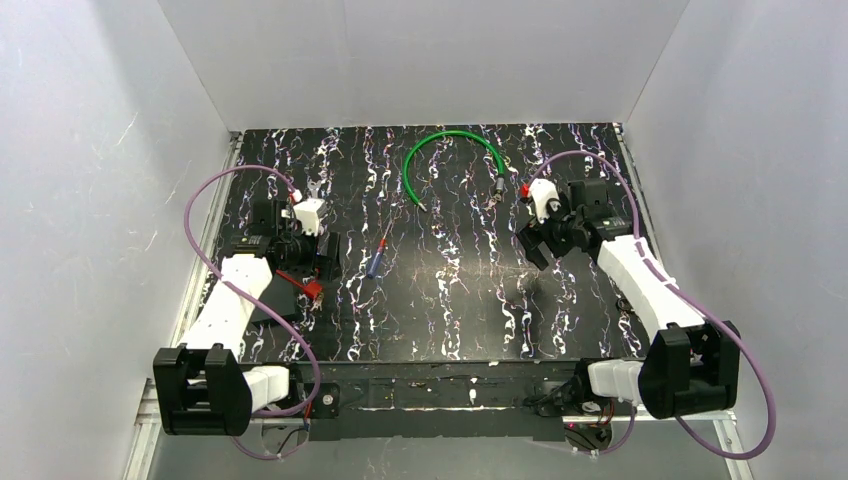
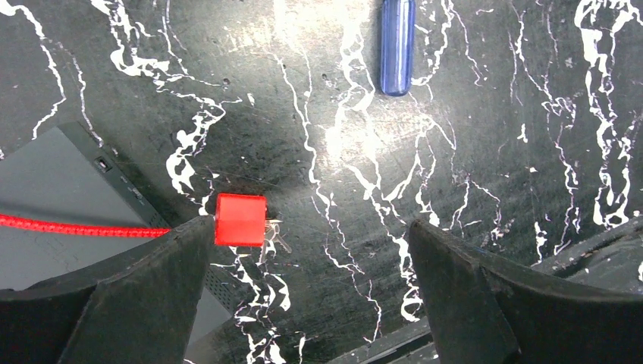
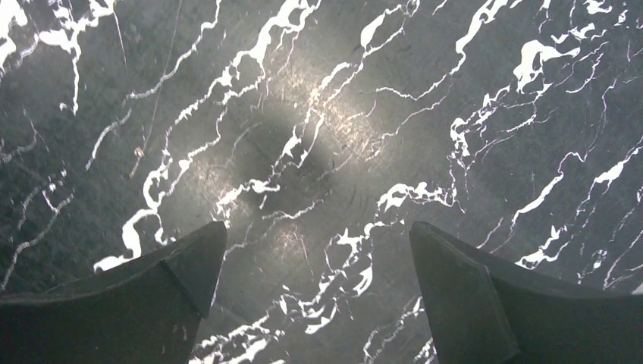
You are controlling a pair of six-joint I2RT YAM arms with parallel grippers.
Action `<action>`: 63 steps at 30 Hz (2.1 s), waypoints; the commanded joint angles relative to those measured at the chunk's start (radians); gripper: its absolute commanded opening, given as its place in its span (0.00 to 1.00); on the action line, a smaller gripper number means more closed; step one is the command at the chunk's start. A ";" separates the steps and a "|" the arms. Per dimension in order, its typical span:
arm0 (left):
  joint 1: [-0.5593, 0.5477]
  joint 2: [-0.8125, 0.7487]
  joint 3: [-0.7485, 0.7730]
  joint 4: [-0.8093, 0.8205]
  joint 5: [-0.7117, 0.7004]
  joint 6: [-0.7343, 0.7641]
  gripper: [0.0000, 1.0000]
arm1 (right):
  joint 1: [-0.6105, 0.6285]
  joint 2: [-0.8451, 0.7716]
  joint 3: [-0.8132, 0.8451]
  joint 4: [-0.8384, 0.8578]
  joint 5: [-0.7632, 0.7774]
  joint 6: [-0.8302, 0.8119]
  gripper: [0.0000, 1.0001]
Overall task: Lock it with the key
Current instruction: Pick up the lock from the corner of the board.
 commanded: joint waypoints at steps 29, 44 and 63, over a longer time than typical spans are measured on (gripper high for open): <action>-0.053 0.022 0.016 -0.067 0.187 0.074 0.99 | -0.742 0.339 0.291 -0.820 0.095 -1.387 0.91; -0.054 0.045 0.042 -0.091 0.231 0.081 0.99 | -0.775 0.355 0.152 -0.585 0.156 -1.459 0.90; -0.054 0.041 0.039 -0.079 0.226 0.078 0.99 | -0.772 0.385 0.062 -0.478 0.124 -1.455 0.56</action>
